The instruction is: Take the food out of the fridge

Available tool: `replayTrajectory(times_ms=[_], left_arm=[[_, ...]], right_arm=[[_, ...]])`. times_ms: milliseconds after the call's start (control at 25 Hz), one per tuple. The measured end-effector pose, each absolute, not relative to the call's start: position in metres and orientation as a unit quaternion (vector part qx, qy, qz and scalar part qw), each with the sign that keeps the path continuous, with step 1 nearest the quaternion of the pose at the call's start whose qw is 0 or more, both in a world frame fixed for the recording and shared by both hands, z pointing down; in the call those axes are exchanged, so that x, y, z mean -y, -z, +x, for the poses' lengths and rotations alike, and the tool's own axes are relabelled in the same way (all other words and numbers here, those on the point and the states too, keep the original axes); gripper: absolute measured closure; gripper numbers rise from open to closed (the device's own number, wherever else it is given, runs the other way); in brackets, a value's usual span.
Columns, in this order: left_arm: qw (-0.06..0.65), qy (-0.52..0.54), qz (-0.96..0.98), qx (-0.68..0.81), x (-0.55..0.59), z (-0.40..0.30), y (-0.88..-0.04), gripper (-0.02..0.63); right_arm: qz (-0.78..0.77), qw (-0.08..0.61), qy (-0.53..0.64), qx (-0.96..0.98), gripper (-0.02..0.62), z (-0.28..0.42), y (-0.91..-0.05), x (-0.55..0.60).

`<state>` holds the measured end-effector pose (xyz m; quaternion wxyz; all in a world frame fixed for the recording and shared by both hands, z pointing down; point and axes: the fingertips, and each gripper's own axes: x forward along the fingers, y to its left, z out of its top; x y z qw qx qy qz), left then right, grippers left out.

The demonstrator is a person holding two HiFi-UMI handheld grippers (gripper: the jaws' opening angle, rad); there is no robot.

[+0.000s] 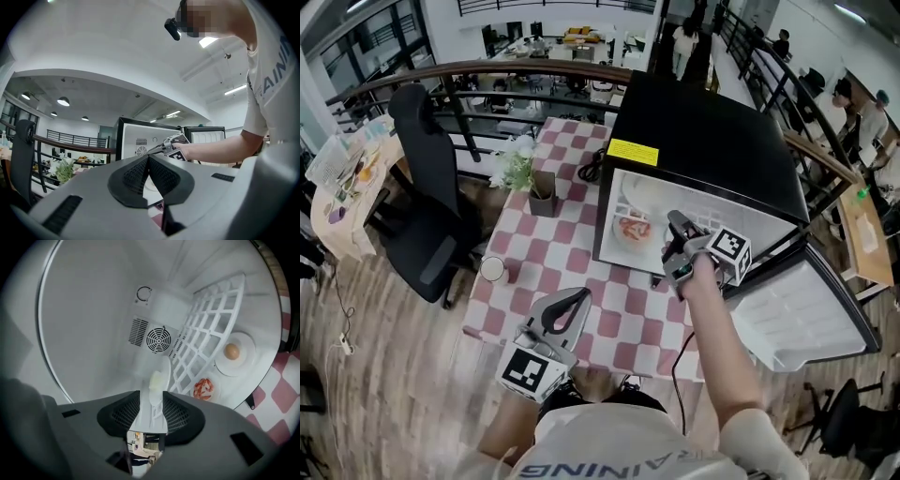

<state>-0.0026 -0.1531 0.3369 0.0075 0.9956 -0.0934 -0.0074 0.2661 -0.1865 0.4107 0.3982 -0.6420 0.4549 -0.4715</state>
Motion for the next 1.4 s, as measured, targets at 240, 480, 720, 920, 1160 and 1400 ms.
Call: replayTrajectory(times_ms=[240,480,720,920,1160,1400], left_arm=[[0.026,0.015,0.994,0.1,0.162,-0.013,-0.337,0.597],[0.029,0.021,0.995,0.098,0.167,-0.015,-0.336,0.598],[0.032,0.031,0.995,0.093,0.17,-0.018,-0.335,0.597],[0.041,0.034,0.994,0.094,0.171,-0.023,-0.337,0.597],[0.038,0.032,0.994,0.095,0.173,-0.024,-0.337,0.597],[0.037,0.028,0.994,0.1,0.171,-0.028,-0.338,0.597]], right_arm=[[-0.649,0.393,0.509,-0.408,0.453,0.275,-0.426,0.206],[-0.659,0.388,0.534,-0.359,0.453,0.277,-0.438,0.215],[-0.664,0.399,0.538,-0.332,0.456,0.282,-0.44,0.221],[-0.653,0.437,0.526,-0.326,0.46,0.284,-0.437,0.224],[-0.652,0.453,0.519,-0.317,0.491,0.287,-0.439,0.23],[-0.652,0.467,0.502,-0.323,0.565,0.291,-0.444,0.228]])
